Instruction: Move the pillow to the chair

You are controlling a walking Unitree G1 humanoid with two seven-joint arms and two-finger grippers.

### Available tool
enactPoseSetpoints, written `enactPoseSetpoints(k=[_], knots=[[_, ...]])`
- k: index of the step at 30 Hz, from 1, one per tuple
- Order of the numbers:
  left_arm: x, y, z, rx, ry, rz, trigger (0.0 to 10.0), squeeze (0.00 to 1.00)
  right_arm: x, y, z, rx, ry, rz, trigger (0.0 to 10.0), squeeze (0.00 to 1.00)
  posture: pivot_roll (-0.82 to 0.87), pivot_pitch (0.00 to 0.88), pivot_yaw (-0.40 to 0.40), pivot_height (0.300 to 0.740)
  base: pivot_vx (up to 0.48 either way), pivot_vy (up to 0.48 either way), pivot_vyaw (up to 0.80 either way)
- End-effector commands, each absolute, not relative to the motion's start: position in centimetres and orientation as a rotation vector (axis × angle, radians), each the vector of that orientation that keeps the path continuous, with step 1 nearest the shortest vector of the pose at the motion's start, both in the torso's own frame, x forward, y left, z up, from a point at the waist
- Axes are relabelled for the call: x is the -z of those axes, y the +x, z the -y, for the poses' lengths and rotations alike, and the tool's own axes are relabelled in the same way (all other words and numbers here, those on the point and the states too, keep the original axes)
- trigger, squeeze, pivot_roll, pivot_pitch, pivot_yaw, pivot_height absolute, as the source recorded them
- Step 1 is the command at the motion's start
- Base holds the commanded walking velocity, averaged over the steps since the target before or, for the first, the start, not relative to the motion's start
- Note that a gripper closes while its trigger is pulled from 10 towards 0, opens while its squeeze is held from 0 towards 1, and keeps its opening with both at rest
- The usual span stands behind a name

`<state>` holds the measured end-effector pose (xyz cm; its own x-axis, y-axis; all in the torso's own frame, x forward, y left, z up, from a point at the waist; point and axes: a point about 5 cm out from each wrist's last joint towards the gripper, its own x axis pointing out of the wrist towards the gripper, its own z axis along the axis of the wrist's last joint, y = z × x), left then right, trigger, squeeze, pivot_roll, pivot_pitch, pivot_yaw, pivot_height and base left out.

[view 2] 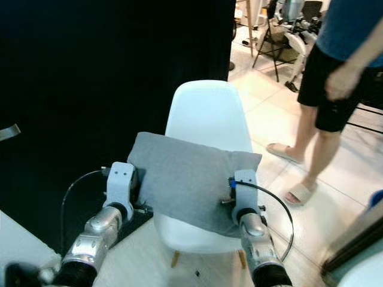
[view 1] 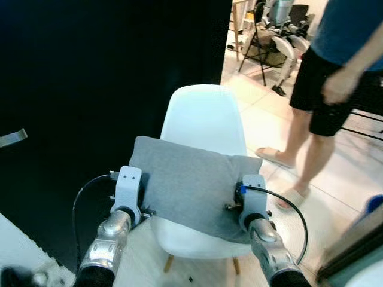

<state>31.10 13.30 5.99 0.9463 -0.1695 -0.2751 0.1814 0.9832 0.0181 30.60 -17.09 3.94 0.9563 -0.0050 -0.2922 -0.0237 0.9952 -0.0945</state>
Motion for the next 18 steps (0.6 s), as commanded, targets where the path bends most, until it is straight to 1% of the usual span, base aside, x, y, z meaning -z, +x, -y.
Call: enactPoseSetpoints(k=[1, 8, 16, 18], knots=[[-6.42, 31.2, -13.22, 0.185, 0.049, -0.244, 10.0, 0.0, -4.51, 30.97, 15.95, -0.051, -0.104, -0.265, 10.0, 0.0, -0.04, 0.054, -0.006, 0.74, 0.311, 0.0, 0.0], [-6.19, 31.06, -13.34, 0.184, 0.051, -0.252, 10.0, 0.0, -4.47, 30.85, 15.89, -0.053, -0.106, -0.267, 10.0, 0.0, -0.05, 0.066, -0.011, 0.74, 0.304, 0.0, 0.0], [-5.76, 30.96, -13.52, 0.156, 0.079, -0.267, 10.0, 0.0, -4.59, 30.89, 15.85, -0.062, -0.099, -0.26, 10.0, 0.0, -0.05, 0.073, -0.021, 0.74, 0.0, 0.0, 0.0], [-5.75, 30.98, -13.59, 0.149, 0.078, -0.267, 10.0, 0.0, -4.67, 30.97, 15.8, -0.071, -0.128, -0.256, 10.0, 0.0, -0.05, 0.072, -0.024, 0.74, 0.0, 0.0, 0.0]])
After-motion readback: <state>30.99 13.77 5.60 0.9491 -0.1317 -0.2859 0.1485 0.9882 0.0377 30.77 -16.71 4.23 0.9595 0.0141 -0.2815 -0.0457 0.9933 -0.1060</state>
